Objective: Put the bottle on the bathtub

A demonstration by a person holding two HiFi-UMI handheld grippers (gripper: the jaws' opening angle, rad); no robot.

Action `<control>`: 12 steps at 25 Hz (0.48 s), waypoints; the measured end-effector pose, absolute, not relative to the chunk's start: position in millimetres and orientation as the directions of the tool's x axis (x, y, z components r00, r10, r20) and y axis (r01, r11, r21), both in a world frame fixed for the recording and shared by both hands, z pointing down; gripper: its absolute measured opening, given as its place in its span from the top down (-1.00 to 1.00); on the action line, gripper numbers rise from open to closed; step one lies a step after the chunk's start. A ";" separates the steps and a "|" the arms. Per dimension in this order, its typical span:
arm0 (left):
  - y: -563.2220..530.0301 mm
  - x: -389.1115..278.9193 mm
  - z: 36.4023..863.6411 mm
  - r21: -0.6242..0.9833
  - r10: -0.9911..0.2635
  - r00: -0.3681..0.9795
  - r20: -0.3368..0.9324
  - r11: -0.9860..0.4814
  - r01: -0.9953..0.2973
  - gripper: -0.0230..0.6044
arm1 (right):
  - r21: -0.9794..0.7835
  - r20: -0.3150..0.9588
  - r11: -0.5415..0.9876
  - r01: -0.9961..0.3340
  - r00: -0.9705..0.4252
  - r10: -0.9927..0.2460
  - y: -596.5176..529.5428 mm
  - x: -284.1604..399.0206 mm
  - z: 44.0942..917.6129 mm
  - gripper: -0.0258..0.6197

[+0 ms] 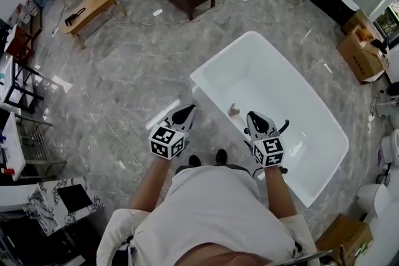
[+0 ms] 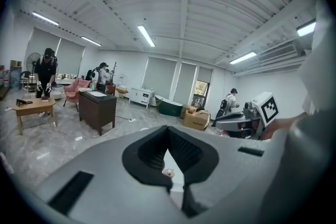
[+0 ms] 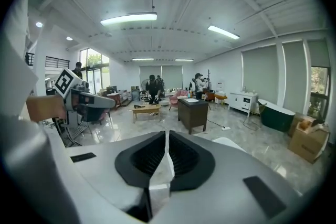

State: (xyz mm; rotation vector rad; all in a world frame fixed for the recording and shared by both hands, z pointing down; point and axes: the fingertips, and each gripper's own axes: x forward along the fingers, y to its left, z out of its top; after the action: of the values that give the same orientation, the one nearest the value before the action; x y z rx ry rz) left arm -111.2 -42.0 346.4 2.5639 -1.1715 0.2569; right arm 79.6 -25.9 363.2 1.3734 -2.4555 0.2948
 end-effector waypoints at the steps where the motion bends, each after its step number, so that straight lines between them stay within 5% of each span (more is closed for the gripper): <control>1: -42.1 -111.7 344.7 0.204 -0.703 0.651 0.286 -0.620 -0.758 0.91 | -0.015 0.364 0.526 -0.850 -0.494 -0.789 -24.3 77.6 360.7 0.78; 12: -42.1 -100.8 344.1 0.212 -0.693 0.670 0.267 -0.636 -0.742 0.91 | 0.032 0.345 0.554 -0.832 -0.511 -0.787 -20.9 67.1 349.8 0.82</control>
State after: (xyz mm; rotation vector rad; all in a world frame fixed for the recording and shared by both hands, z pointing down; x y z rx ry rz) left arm -100.8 -42.1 344.1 2.5834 -1.1424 0.2303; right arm 67.1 -20.9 349.8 1.3331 -2.4730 0.1962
